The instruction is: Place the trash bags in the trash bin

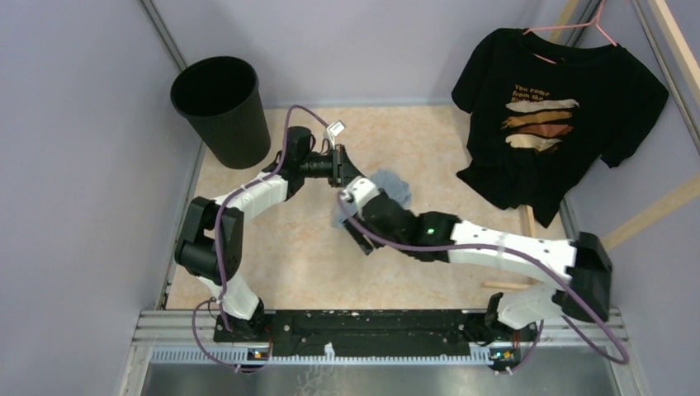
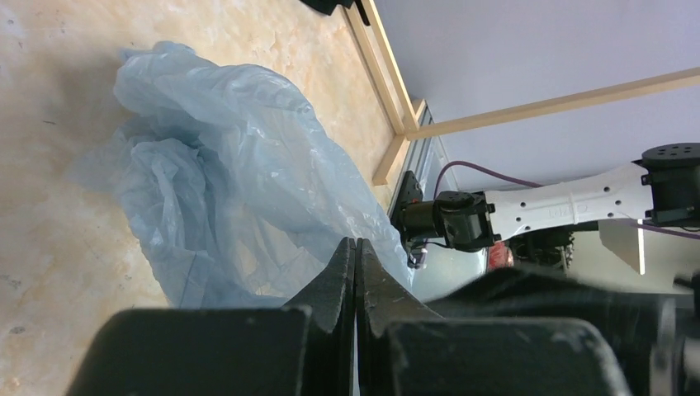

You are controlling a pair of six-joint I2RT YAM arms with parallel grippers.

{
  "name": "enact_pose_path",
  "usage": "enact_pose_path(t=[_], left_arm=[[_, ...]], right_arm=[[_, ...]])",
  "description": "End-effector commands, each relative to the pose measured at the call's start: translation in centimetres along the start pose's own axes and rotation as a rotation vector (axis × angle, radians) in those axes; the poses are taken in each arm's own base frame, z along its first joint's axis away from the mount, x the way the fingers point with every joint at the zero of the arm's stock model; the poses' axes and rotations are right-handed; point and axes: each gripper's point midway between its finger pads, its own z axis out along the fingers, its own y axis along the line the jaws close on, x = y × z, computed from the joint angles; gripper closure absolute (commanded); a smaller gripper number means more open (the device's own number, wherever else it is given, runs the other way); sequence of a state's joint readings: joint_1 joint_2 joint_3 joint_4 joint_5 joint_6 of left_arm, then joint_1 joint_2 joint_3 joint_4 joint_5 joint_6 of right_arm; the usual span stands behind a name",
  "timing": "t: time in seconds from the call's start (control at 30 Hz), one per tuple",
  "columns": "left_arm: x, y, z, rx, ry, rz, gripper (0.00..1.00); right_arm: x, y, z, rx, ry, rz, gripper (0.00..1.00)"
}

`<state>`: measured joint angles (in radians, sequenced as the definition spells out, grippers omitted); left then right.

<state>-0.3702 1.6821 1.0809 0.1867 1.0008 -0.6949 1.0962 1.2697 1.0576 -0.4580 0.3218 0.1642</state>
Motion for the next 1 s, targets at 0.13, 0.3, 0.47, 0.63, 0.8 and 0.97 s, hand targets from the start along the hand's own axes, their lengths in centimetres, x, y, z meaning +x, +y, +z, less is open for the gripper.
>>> enact_pose_path(t=[0.13,0.3,0.47,0.63,0.8,0.97], left_arm=[[0.1,-0.2,0.2,0.043,0.013,0.006,1.00],[0.1,-0.5,0.2,0.057,0.018,0.001,1.00],[0.1,-0.7,0.1,0.060,0.018,0.004,1.00],[0.1,-0.4,0.2,0.053,0.023,-0.004,1.00],[-0.1,-0.1,0.3,0.022,0.026,0.013,0.78],[-1.1,-0.2,-0.5,-0.044,-0.018,0.069,0.09]], right_arm=[[-1.8,2.3,2.1,0.378,-0.044,-0.327,0.25],[-1.6,2.0,2.5,0.574,-0.039,-0.519,0.21],[-2.0,1.9,3.5,0.660,-0.050,-0.612,0.29],[-3.0,2.7,3.7,0.584,-0.106,-0.567,0.83],[-3.8,1.2,2.8,0.439,-0.166,-0.317,1.00],[-3.4,-2.1,1.7,0.199,-0.220,0.083,1.00]])
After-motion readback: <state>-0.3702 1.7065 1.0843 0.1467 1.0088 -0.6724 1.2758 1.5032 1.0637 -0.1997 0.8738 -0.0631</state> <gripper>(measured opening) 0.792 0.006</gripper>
